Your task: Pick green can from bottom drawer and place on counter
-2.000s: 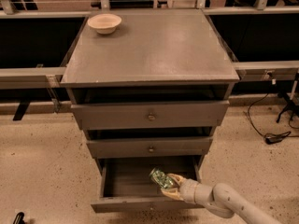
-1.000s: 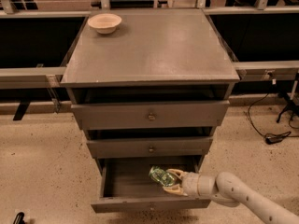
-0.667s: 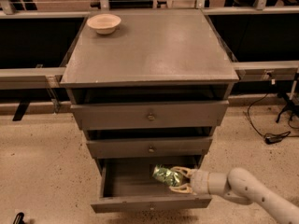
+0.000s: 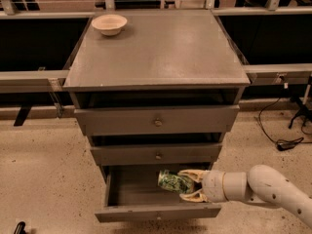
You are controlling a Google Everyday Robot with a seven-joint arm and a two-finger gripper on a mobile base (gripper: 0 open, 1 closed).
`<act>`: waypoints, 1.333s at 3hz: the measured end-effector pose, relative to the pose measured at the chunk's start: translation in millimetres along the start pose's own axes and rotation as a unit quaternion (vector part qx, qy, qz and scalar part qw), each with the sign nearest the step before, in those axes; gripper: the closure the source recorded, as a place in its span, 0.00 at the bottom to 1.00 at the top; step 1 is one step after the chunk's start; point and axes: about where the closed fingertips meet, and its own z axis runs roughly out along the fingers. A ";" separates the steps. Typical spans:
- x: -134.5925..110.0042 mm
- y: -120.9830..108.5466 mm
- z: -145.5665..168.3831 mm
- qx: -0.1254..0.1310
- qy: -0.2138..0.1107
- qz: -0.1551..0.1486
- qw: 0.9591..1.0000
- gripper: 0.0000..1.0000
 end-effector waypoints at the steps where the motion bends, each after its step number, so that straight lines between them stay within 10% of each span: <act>1: -59.1 -14.1 -20.5 -0.014 0.043 -0.024 0.999 1.00; 3: -160.6 -123.2 -135.2 0.018 0.070 -0.027 0.997 1.00; 4: -171.1 -144.6 -162.1 0.019 0.063 -0.030 0.997 1.00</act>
Offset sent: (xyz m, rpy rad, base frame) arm -0.0108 -0.0102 0.3543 -0.2182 -0.2286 -0.0616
